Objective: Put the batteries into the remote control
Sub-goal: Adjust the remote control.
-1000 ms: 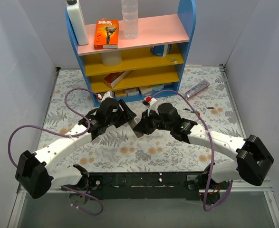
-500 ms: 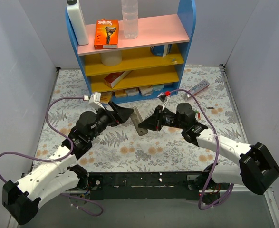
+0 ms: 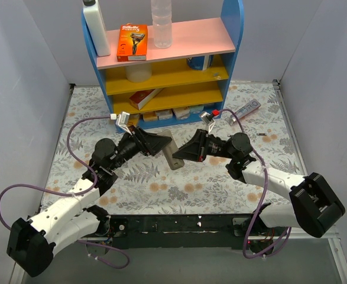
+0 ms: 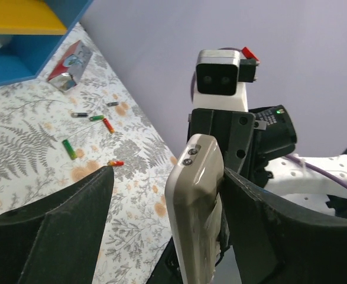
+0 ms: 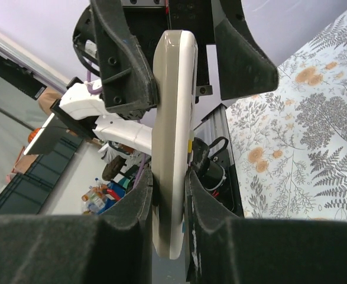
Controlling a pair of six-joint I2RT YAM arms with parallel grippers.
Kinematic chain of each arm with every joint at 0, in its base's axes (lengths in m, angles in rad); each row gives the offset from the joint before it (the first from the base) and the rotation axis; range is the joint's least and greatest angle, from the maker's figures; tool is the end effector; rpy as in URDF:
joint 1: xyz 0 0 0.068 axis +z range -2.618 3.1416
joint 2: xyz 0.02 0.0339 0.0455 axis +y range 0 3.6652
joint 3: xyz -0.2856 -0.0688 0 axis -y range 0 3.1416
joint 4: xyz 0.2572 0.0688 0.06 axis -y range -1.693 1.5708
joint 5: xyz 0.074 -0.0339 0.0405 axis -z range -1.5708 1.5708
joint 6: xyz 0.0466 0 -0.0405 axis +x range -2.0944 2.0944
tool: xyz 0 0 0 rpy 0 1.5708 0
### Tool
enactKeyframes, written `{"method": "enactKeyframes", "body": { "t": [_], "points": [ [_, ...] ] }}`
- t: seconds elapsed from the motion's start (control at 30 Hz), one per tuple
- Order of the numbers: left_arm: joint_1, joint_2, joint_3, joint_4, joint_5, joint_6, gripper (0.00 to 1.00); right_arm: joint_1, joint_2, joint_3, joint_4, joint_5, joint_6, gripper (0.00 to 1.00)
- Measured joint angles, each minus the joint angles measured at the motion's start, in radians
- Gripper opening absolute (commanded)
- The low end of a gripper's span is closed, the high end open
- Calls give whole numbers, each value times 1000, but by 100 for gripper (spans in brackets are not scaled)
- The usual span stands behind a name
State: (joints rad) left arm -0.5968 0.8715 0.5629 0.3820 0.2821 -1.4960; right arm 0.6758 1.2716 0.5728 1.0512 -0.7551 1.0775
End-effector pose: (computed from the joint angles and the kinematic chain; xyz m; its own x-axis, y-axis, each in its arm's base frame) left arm 0.1729 -0.1332 0.3198 -0.7627 -0.6397 -0.0949 0.1180 0.0066 -0.9930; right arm 0.1927 0.1955 0.3041 -0.7157 0.2483 -0.6528 -0.6905 -0.1117 0.7146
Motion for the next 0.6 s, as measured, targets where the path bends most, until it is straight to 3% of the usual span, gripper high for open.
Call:
{"method": "enactKeyframes", "body": {
  "t": [0.43, 0.6],
  "points": [
    [35, 55, -12, 180, 186, -82, 34, -2, 23, -10, 89, -23, 81, 1],
    [38, 66, -12, 200, 211, -100, 6, -2, 32, -11, 103, -29, 94, 1]
  ]
}}
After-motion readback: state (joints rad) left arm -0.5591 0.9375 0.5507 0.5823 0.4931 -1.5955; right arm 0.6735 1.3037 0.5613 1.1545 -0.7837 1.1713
